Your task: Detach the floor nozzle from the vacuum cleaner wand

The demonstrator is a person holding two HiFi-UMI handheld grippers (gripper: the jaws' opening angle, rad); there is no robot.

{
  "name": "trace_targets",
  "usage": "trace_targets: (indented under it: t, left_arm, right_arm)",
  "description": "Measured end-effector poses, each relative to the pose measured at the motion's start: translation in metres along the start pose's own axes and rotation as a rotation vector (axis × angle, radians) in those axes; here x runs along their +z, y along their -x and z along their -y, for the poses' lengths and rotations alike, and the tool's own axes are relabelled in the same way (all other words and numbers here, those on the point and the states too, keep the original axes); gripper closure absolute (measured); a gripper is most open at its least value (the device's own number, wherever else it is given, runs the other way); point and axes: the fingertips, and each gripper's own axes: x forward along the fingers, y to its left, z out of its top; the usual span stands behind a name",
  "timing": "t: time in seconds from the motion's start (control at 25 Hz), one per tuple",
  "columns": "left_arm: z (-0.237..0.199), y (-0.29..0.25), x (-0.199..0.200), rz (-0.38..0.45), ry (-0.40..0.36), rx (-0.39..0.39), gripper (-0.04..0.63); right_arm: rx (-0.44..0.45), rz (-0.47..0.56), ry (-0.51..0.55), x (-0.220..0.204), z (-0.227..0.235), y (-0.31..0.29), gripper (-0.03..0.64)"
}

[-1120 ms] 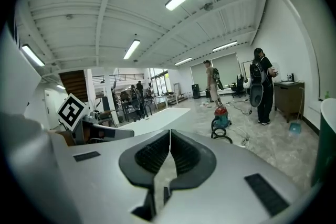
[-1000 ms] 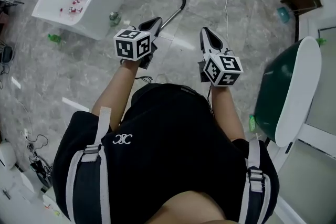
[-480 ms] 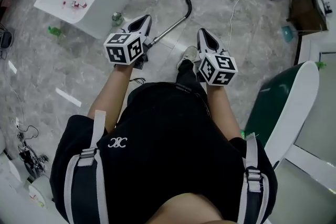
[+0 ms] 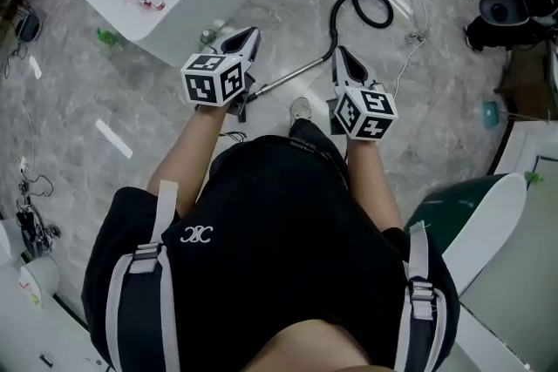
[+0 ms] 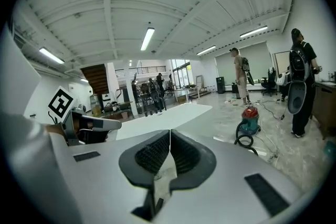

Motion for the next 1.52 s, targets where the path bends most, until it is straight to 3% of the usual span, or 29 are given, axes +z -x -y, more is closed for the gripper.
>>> trace_targets:
  t: [0.2,0.4,0.68,0.8,0.92,1.12,1.4,1.52]
  left_arm:
    - [-0.013,-0.051,0.020,0.015,0.045,0.074,0.586]
    - [-0.024,-0.099,0.020,0.012,0.113,0.139,0.586]
    - [-0.043,-0.143,-0.011,-0.012,0.243,0.229,0.586]
    - [-0.060,-0.142,-0.033,-0.035,0.293,0.292,0.586]
    - [-0.080,-0.129,-0.071,-0.077,0.350,0.361,0.586]
    - [-0.131,-0.129,-0.150,-0.109,0.444,0.436,0.584]
    - [-0.199,-0.184,-0.311,-0.183,0.506,0.439,0.584]
    - [-0.240,-0.209,-0.375,-0.186,0.468,0.464,0.584]
  right_arm:
    - [0.028,-0.054,0.031,0.021,0.050,-0.058,0.600]
    - [0.134,-0.134,0.065,0.024,0.079,-0.114,0.600]
    - [0.340,-0.305,0.163,-0.015,0.079,-0.188,0.600]
    - [0.371,-0.375,0.250,-0.049,0.073,-0.222,0.600]
    - [0.408,-0.441,0.328,-0.098,0.060,-0.250,0.600]
    - [0.547,-0.581,0.412,-0.203,0.030,-0.293,0.600]
    - [0.773,-0.752,0.673,-0.403,0.013,-0.334,0.600]
    - [0.784,-0.738,0.808,-0.491,0.028,-0.374,0.598]
